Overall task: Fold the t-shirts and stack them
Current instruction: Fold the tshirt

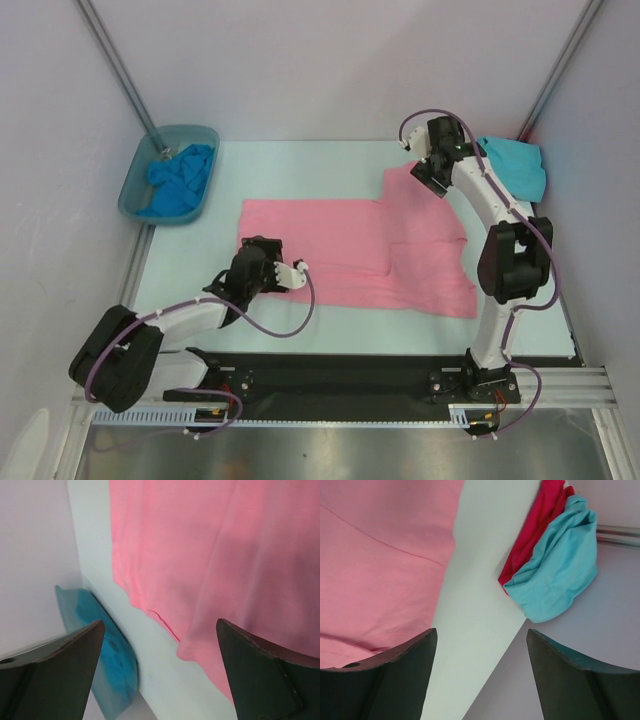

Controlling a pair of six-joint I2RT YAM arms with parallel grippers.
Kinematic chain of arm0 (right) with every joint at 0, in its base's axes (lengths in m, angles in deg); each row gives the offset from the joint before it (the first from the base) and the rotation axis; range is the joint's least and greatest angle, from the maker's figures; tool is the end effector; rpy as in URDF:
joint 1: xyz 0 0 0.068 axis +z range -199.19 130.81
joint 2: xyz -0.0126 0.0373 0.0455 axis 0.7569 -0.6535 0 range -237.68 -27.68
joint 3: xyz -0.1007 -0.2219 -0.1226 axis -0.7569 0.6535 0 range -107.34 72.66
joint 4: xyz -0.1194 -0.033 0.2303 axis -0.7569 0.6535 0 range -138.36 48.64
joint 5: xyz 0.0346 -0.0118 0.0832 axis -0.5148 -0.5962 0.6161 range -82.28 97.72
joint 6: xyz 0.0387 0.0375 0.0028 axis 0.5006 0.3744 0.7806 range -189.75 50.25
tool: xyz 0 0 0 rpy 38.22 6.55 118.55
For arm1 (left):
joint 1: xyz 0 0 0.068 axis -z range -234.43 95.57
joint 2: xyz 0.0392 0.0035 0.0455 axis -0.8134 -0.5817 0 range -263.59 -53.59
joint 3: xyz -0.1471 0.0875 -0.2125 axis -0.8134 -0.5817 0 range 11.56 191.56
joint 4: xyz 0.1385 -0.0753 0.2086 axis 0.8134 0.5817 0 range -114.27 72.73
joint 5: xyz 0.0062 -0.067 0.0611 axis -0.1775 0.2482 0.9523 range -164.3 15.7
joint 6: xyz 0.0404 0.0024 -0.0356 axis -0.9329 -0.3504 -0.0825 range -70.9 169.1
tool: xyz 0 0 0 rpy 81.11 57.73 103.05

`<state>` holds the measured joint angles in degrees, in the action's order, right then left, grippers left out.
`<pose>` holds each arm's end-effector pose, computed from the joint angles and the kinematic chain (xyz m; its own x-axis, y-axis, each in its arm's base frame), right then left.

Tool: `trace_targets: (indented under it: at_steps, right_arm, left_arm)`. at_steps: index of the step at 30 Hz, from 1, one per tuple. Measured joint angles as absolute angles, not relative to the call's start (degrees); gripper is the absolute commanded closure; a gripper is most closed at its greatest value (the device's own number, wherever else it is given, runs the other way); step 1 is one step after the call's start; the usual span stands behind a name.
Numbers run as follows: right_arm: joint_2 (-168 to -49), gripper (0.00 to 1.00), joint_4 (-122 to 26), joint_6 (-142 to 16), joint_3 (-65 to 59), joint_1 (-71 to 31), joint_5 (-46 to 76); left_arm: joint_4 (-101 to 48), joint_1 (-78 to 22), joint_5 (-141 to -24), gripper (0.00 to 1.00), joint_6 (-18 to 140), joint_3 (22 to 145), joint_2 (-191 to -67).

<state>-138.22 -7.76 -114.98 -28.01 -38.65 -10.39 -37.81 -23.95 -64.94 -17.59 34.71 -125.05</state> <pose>0.4276 0.0684 0.2946 -0.5486 -0.7885 -0.2779 -0.5240 0.5833 -0.6206 0.2041 -0.1133 0.1586 0.1594 0.9576 -0.2399 0.6038 0.0976 0.7911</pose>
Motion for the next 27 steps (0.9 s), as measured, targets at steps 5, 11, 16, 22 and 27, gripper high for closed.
trace_targets:
  at_steps: [5, 11, 16, 22, 27]
  right_arm:
    - [-139.38, 0.21, -6.02, -114.53, -27.59, -37.49, -10.55]
    - [-139.71, 0.21, -5.60, -114.42, -27.59, -36.88, -10.68]
    - [-139.71, 0.21, -5.38, -114.37, -27.61, -36.61, -10.76]
    - [-139.71, 0.21, -5.38, -114.37, -27.61, -36.24, -10.85]
    - [-139.77, 0.21, -5.38, -114.11, -27.61, -36.16, -10.85]
  left_arm:
    - [-46.33, -19.60, -65.05, 0.00, -21.55, 27.87, -122.36]
    - [-49.63, -16.87, -65.75, 0.00, -24.56, 24.64, -122.53]
    - [-58.18, -16.52, -64.76, 0.00, -27.93, 24.05, -129.79]
    - [-62.61, -16.41, -64.41, 0.00, -30.40, 23.24, -131.91]
    - [-63.25, -15.86, -63.98, 0.00, -31.06, 22.80, -131.91]
